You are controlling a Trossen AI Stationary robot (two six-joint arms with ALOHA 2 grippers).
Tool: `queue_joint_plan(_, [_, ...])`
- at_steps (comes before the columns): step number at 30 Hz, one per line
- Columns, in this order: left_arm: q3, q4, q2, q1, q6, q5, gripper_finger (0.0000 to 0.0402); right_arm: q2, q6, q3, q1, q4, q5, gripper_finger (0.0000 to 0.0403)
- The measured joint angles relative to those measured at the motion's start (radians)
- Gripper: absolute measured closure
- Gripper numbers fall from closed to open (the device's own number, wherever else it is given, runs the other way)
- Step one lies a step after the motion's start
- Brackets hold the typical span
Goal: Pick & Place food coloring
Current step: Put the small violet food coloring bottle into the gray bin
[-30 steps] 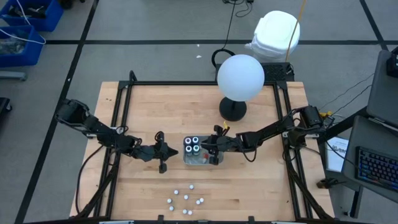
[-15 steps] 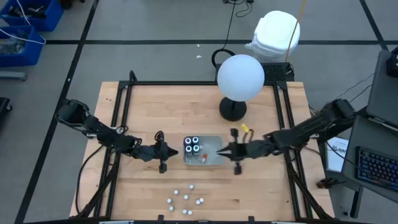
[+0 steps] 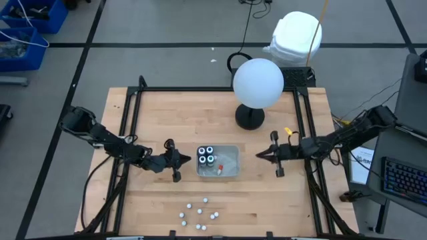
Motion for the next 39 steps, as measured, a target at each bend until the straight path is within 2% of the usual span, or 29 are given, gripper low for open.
queue_joint_plan(3, [0.000, 0.001, 0.000, 0.001, -0.018, 0.025, 0.0378, -0.055, 0.019, -0.048, -0.035, -0.010, -0.018, 0.0402])
queue_joint_plan(7, [0.010, 0.053, -0.010, -0.018, -0.044, 0.161, 0.0378, -0.093, 0.015, -0.059, -0.058, -0.043, -0.041, 0.0402])
queue_joint_plan(10, [0.097, -0.053, -0.010, -0.044, -0.116, 0.172, 0.0381, -0.099, 0.009, -0.060, -0.059, -0.064, -0.050, 0.0402])
queue_joint_plan(12, [0.223, -0.283, -0.009, -0.064, -0.153, 0.173, 0.0391, -0.098, 0.007, -0.060, -0.059, -0.074, -0.050, 0.0403])
queue_joint_plan(14, [0.389, -0.595, 0.004, -0.095, -0.231, 0.173, 0.0397, -0.098, 0.007, -0.060, -0.059, -0.076, -0.050, 0.0403])
queue_joint_plan(18, [0.753, -1.108, 0.102, -0.180, -0.371, 0.138, 0.0397, -0.098, -0.013, -0.060, -0.059, -0.073, -0.065, 0.0403])
queue_joint_plan(20, [0.935, -1.291, 0.170, -0.221, -0.432, 0.132, 0.0398, -0.099, -0.019, -0.060, -0.059, -0.073, -0.066, 0.0403])
queue_joint_plan(23, [1.193, -1.481, 0.303, -0.260, -0.536, 0.125, 0.0398, -0.098, -0.034, -0.060, -0.059, -0.073, -0.066, 0.0403])
queue_joint_plan(27, [1.478, -1.653, 0.507, -0.286, -0.576, 0.126, 0.0399, -0.098, -0.068, -0.060, -0.059, -0.073, -0.066, 0.0403])
queue_joint_plan(31, [1.673, -1.779, 0.694, -0.301, -0.612, 0.176, 0.0392, -0.098, -0.095, -0.060, -0.059, -0.073, -0.066, 0.0403])
queue_joint_plan(36, [1.760, -1.807, 0.838, -0.306, -0.576, 0.387, 0.0355, -0.098, -0.063, -0.060, -0.058, -0.088, -0.066, 0.0403])
queue_joint_plan(39, [1.760, -1.833, 0.873, -0.309, -0.568, 0.440, 0.0318, -0.098, -0.046, -0.060, -0.058, -0.088, -0.066, 0.0403])
